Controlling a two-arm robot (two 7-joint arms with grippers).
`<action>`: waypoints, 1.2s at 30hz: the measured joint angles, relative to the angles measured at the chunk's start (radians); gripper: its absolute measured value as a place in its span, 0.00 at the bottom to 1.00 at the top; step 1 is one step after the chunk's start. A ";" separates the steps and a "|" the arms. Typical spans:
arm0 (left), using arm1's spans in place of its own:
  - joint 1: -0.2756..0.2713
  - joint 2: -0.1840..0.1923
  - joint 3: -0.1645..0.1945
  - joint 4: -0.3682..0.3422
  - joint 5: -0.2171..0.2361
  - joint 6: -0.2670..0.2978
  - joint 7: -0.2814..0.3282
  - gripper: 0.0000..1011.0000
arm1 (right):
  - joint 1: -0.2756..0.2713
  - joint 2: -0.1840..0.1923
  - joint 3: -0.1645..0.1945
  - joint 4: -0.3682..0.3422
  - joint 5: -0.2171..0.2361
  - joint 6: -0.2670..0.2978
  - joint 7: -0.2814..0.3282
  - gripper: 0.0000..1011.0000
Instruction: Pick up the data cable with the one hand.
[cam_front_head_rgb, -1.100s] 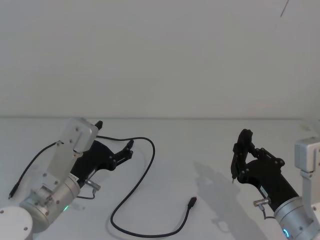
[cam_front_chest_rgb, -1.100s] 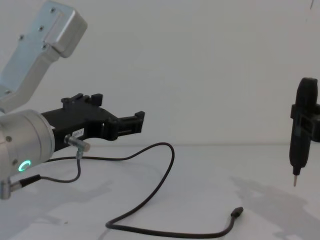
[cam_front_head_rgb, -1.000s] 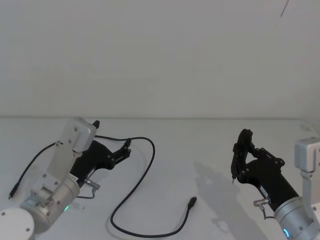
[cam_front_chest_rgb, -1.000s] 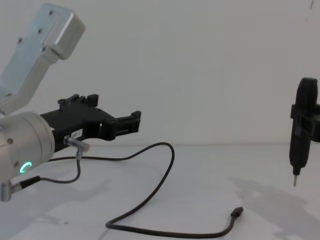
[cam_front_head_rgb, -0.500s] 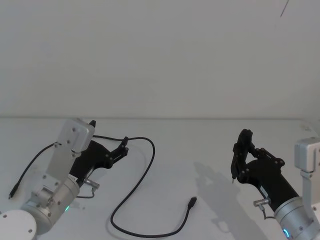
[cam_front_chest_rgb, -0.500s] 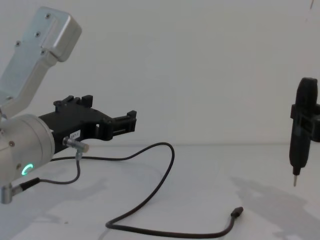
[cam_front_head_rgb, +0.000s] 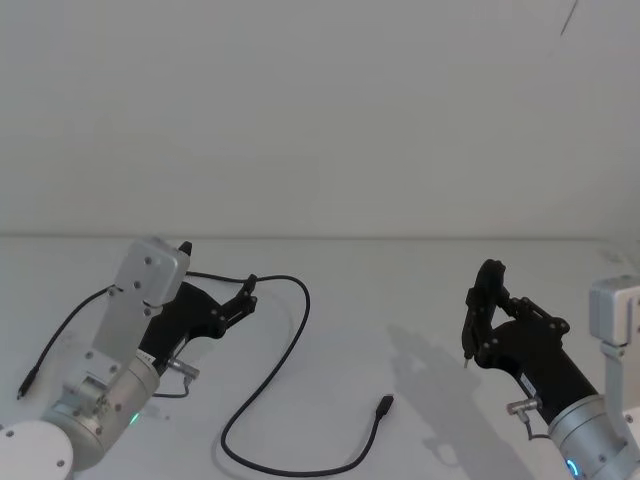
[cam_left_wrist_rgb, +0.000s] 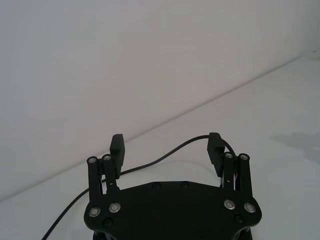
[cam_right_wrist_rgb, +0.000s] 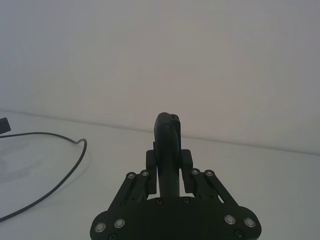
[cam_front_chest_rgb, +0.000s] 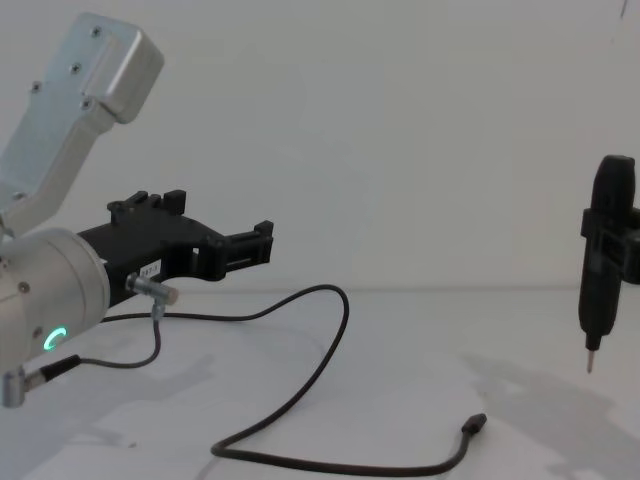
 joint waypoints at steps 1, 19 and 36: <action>0.000 0.000 0.000 0.000 0.000 0.000 0.000 0.99 | 0.000 0.000 0.000 0.000 0.000 0.000 0.000 0.28; -0.011 0.040 0.011 -0.019 -0.032 0.004 -0.123 0.99 | 0.000 0.000 0.000 0.000 0.000 0.000 0.000 0.28; -0.010 0.137 0.025 -0.086 -0.109 0.043 -0.350 0.99 | 0.000 0.000 0.000 0.000 0.000 0.000 0.000 0.28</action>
